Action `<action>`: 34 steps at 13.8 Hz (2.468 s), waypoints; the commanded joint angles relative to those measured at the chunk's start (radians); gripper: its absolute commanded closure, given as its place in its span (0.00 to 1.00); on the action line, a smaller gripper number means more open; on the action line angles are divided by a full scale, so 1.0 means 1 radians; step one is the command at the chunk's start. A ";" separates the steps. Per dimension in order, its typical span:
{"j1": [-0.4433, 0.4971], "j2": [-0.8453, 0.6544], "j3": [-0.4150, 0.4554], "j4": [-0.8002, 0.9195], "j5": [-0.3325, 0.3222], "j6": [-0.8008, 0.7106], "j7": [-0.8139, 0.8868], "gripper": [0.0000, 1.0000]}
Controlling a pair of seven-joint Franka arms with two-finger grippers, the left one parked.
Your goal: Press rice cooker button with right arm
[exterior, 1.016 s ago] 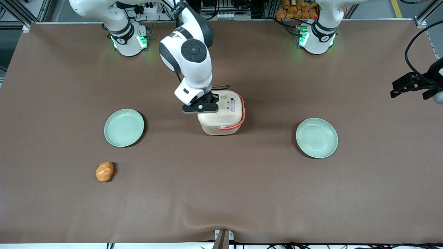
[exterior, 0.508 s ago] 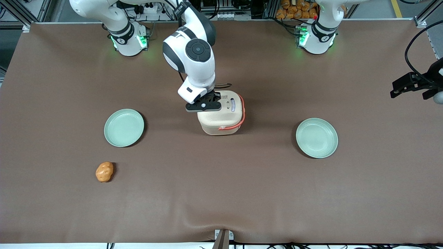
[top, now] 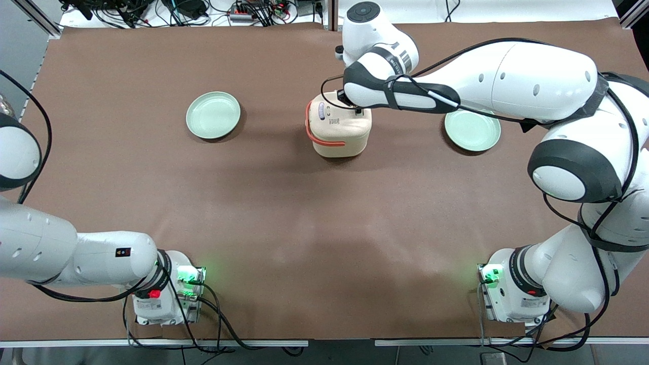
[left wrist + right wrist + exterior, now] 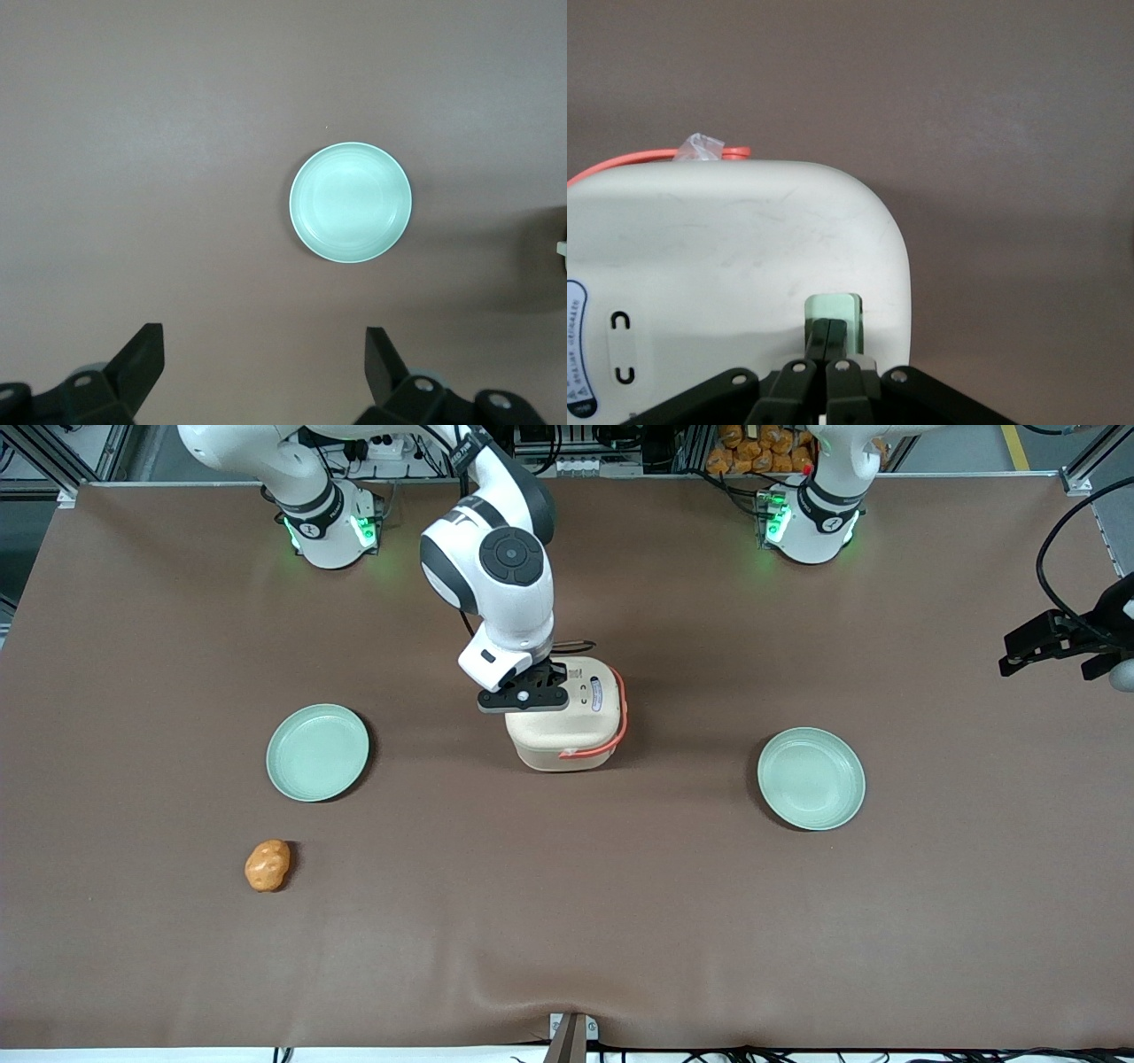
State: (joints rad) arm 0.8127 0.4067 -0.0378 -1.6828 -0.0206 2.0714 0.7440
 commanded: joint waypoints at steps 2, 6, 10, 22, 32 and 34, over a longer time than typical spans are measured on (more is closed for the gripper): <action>0.002 -0.006 -0.016 0.067 -0.007 -0.058 0.021 0.96; -0.012 -0.044 -0.022 0.303 -0.019 -0.403 0.029 0.00; -0.102 -0.159 -0.045 0.327 -0.009 -0.531 0.009 0.00; -0.377 -0.322 -0.042 0.322 -0.015 -0.686 -0.245 0.00; -0.532 -0.335 -0.042 0.318 -0.004 -0.691 -0.492 0.00; -0.556 -0.336 -0.042 0.316 -0.002 -0.691 -0.534 0.00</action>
State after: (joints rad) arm 0.2927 0.0981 -0.0986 -1.3452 -0.0222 1.3848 0.2533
